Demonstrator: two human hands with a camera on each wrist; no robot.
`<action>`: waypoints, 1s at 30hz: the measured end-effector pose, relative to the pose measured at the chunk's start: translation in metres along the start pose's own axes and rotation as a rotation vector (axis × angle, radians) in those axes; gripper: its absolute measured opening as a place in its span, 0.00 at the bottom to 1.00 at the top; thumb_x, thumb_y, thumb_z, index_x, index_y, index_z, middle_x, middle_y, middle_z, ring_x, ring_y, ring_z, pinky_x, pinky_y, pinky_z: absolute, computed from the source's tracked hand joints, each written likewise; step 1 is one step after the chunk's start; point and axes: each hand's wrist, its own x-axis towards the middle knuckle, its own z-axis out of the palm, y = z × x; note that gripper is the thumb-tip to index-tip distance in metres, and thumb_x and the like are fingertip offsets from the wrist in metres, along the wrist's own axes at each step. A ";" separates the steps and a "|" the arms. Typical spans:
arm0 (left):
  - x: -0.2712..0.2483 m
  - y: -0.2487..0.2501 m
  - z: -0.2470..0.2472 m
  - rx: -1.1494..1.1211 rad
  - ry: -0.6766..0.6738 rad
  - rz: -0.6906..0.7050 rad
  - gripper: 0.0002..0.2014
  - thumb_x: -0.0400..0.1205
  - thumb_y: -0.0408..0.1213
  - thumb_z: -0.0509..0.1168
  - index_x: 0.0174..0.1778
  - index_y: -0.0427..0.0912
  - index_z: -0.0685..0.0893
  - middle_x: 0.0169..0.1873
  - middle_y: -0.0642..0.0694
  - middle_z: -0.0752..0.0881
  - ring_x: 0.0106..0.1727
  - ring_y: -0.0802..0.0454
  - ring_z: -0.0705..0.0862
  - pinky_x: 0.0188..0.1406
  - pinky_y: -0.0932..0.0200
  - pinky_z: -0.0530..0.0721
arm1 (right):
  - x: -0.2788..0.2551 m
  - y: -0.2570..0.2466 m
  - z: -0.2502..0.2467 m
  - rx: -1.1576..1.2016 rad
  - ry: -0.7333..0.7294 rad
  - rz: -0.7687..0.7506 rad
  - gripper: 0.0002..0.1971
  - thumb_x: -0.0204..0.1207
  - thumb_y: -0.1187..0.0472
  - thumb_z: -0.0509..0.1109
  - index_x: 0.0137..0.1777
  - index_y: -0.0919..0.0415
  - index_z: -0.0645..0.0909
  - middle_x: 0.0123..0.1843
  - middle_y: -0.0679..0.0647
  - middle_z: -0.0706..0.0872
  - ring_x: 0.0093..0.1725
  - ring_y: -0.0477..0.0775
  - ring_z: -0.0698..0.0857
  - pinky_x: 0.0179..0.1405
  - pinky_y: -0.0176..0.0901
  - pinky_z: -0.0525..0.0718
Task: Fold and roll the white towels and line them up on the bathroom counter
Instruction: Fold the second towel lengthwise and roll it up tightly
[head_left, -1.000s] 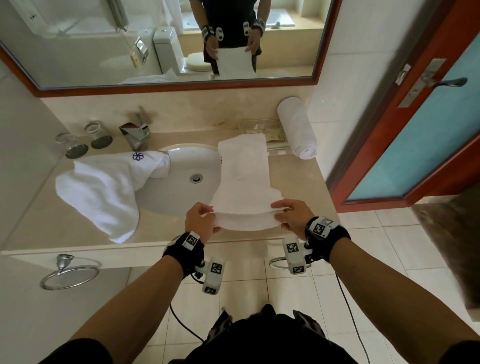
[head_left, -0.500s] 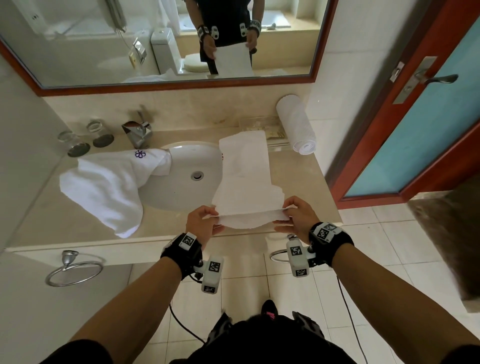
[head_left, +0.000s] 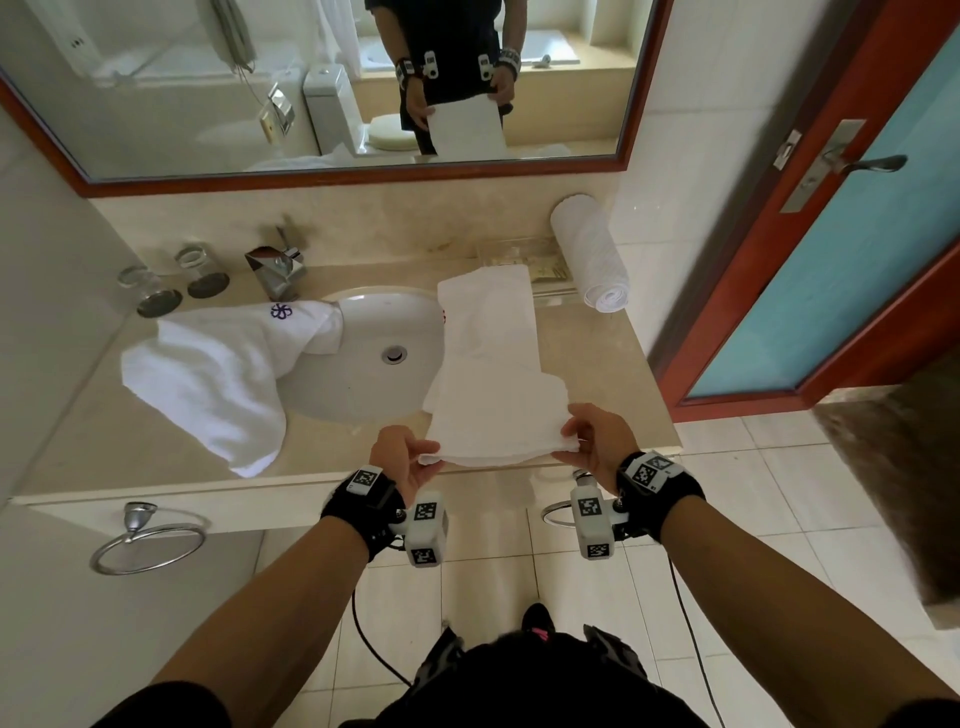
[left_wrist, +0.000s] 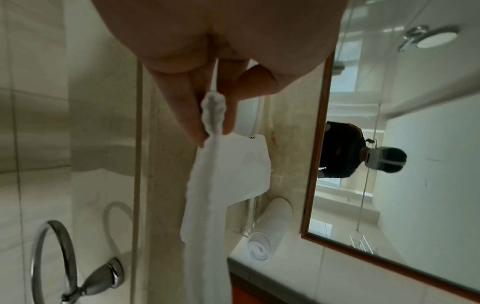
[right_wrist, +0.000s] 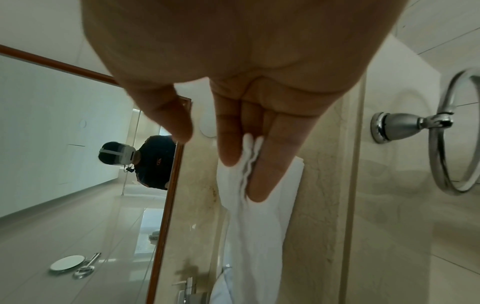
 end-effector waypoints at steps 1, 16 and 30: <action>-0.001 -0.001 0.001 0.029 0.008 -0.008 0.05 0.81 0.26 0.60 0.42 0.30 0.81 0.38 0.36 0.84 0.37 0.42 0.83 0.30 0.54 0.89 | 0.001 0.002 -0.001 -0.090 0.005 -0.016 0.10 0.77 0.66 0.72 0.37 0.68 0.77 0.40 0.60 0.80 0.43 0.60 0.85 0.35 0.49 0.91; -0.012 0.016 -0.006 0.626 -0.406 0.126 0.22 0.68 0.19 0.78 0.58 0.36 0.86 0.40 0.41 0.83 0.37 0.47 0.82 0.38 0.57 0.86 | 0.005 -0.011 -0.022 -0.326 -0.128 -0.055 0.26 0.69 0.85 0.55 0.60 0.68 0.84 0.49 0.62 0.82 0.39 0.55 0.82 0.36 0.42 0.82; -0.003 0.037 -0.002 0.999 -0.258 0.628 0.21 0.82 0.52 0.66 0.31 0.39 0.80 0.21 0.45 0.71 0.23 0.50 0.68 0.29 0.57 0.68 | 0.012 -0.033 0.000 -0.859 -0.017 -0.269 0.17 0.81 0.53 0.69 0.50 0.70 0.84 0.37 0.61 0.82 0.30 0.56 0.79 0.27 0.43 0.75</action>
